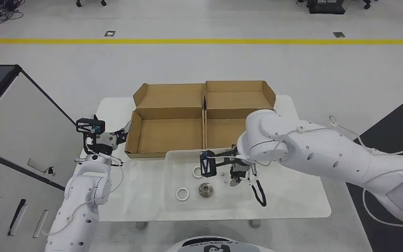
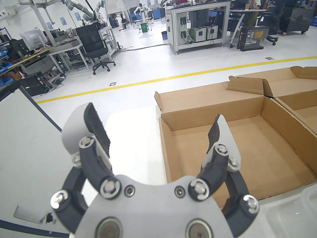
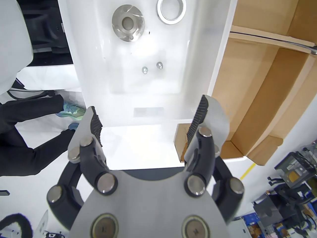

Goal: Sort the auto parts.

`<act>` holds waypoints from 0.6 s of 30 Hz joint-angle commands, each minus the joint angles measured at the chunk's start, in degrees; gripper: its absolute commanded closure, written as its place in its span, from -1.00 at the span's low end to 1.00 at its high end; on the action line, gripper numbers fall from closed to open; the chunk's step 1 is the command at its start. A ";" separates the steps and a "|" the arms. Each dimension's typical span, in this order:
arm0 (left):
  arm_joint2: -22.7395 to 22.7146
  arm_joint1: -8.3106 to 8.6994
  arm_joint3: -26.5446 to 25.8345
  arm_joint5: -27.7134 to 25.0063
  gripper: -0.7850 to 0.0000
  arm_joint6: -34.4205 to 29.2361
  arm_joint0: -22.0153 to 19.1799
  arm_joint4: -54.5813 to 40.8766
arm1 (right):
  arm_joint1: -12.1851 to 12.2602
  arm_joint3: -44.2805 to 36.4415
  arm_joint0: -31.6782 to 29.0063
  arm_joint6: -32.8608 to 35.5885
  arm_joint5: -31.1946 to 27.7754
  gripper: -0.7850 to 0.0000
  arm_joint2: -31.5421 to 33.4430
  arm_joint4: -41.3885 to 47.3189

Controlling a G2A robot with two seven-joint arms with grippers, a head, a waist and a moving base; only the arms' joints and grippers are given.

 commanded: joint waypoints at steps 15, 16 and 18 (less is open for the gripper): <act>0.00 0.00 0.00 0.00 -1.00 0.00 0.00 0.00 | -3.18 4.44 -4.55 -0.95 -0.96 -0.15 -1.51 -2.72; 0.00 0.00 0.00 0.00 -1.00 0.00 0.00 0.00 | -3.41 4.80 -4.99 -0.88 -0.89 -0.09 -1.51 -3.12; 0.00 0.00 0.00 0.00 -1.00 0.00 0.00 0.00 | -3.87 5.77 -5.83 -0.95 -0.95 0.01 -1.51 -3.73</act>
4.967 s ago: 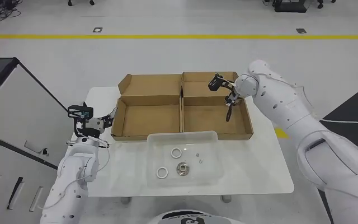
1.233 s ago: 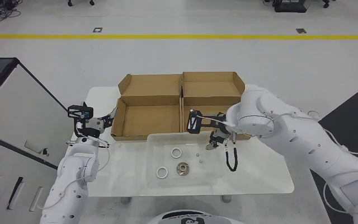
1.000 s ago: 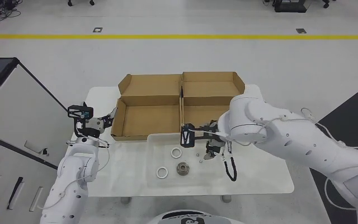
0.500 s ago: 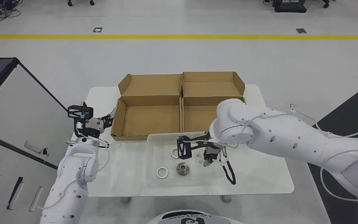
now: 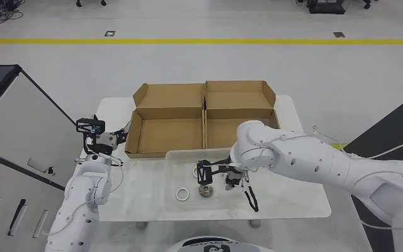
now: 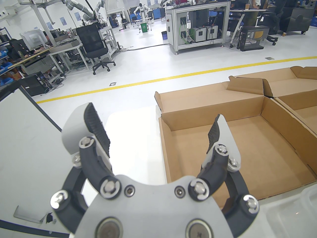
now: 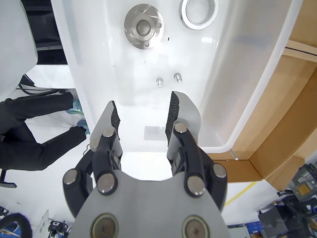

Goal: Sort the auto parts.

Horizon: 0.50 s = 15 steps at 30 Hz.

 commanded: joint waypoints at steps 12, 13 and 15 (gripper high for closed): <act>0.00 0.00 0.00 0.00 -1.00 0.00 0.00 0.00 | -3.34 4.76 -4.23 1.09 1.09 0.05 0.00 -4.88; 0.00 0.00 0.00 0.00 -1.00 0.00 0.00 0.00 | -3.63 5.13 -4.53 1.23 1.22 0.06 0.00 -5.30; 0.00 0.00 0.00 0.00 -1.00 0.00 0.00 0.00 | -4.21 5.81 -5.04 1.39 1.39 0.07 0.00 -5.95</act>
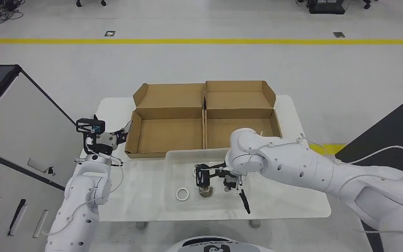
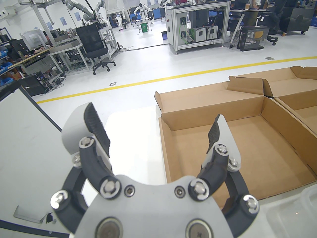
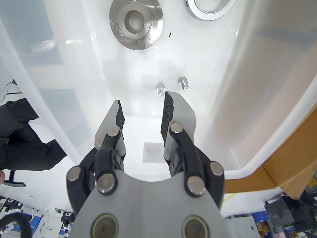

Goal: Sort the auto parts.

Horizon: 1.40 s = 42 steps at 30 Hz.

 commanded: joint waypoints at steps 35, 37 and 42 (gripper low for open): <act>0.00 0.00 0.00 0.00 -1.00 0.00 0.00 0.00 | -3.80 8.29 -2.00 -0.80 -0.80 0.15 0.00 -1.91; 0.00 0.00 0.00 0.00 -1.00 0.00 0.00 0.00 | -3.86 8.39 -1.97 -0.88 -0.88 0.14 0.00 -1.95; 0.00 0.00 0.00 0.00 -1.00 0.00 0.00 0.00 | -3.96 8.68 -1.86 -1.07 -1.07 0.14 0.00 -1.97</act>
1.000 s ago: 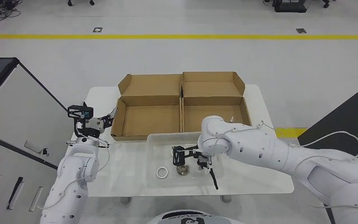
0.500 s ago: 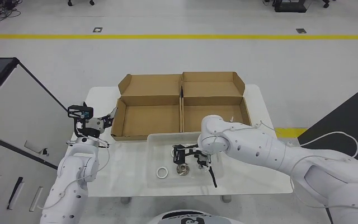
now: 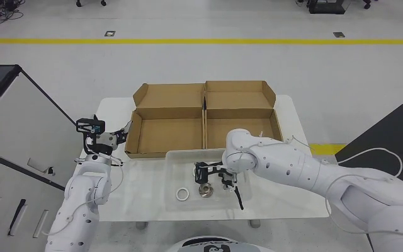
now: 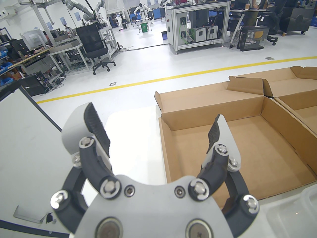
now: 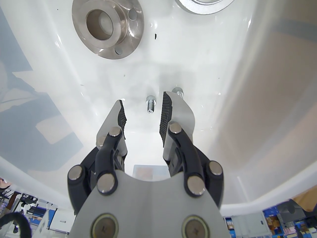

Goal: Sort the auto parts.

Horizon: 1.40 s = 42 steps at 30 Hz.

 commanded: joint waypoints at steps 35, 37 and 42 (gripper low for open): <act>0.00 0.00 0.00 0.00 -1.00 0.00 0.00 0.00 | -1.88 3.53 -0.22 -1.51 -1.51 0.15 0.00 -1.96; 0.00 0.00 0.00 0.00 -1.00 0.00 0.00 0.00 | -1.95 3.65 -0.21 -1.54 -1.53 0.19 0.00 -1.99; 0.00 0.00 0.00 0.00 -1.00 0.00 0.00 0.00 | -2.03 3.80 -0.13 -1.36 -1.36 0.33 0.00 -1.80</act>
